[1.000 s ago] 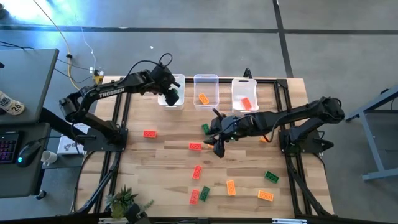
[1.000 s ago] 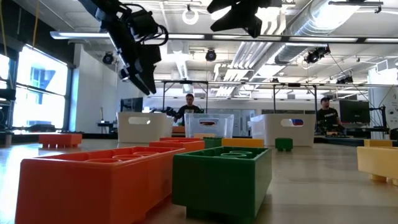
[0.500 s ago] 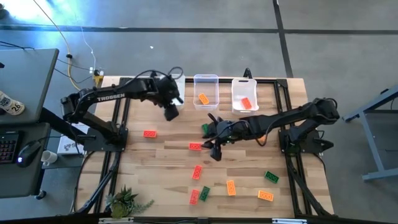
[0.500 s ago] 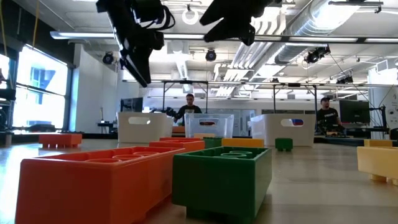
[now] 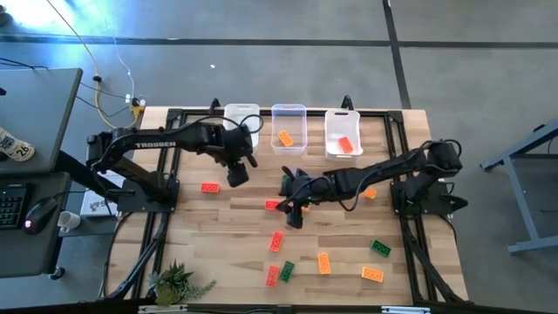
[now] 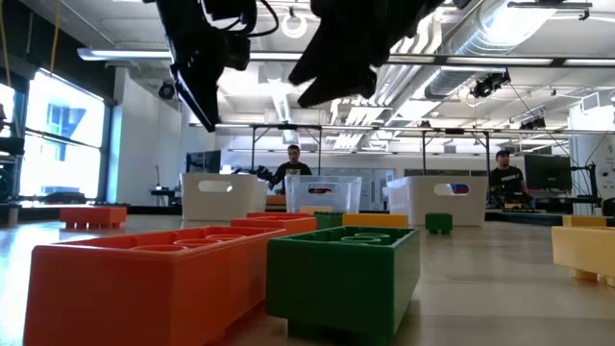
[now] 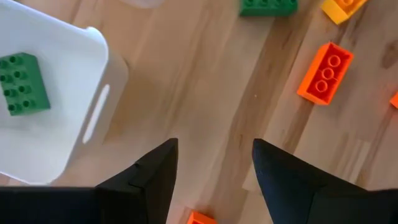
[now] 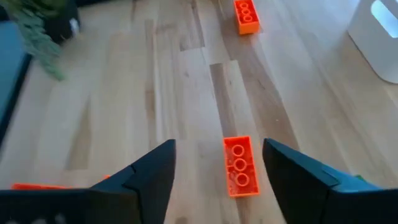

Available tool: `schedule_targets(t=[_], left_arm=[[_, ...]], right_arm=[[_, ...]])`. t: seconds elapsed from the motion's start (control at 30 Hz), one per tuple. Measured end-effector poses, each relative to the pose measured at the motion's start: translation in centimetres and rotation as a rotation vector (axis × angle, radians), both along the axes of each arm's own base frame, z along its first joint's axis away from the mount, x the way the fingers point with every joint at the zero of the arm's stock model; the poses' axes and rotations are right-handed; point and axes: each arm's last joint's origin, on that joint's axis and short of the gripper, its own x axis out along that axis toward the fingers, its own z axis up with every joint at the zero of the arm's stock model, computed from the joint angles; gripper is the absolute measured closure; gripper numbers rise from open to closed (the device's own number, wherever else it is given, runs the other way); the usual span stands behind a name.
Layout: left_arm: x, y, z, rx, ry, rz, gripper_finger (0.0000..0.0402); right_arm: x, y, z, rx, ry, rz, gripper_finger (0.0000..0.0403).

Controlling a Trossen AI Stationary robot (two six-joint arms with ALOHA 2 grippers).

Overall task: Sort & place blocks by color
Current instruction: Put the orange game piece into the right white bin

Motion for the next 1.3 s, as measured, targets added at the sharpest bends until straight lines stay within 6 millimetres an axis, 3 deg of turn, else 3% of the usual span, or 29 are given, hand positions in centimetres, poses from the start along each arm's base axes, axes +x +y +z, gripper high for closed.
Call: schedule_targets(t=[0.2, 0.67, 1.13, 1.3], left_arm=[[0.0, -0.6, -0.1, -0.009, 0.020, -0.014, 0.0206], [0.1, -0.7, 0.0, -0.007, 0.013, -0.008, 0.0206], [0.2, -0.6, 0.0, -0.004, 0.004, -0.007, 0.0206], [0.2, -0.6, 0.0, -0.004, 0.002, -0.005, 0.0206]], right_arm=[[1.3, 0.1, -2.1, -0.077, 0.005, 0.030, 0.0141], [2.9, 0.3, -7.7, -0.162, 0.119, 0.041, 0.0139], [3.3, -1.3, -8.7, -0.146, 0.141, 0.007, 0.0139], [3.5, -1.2, -10.5, -0.144, 0.178, 0.015, 0.0139]])
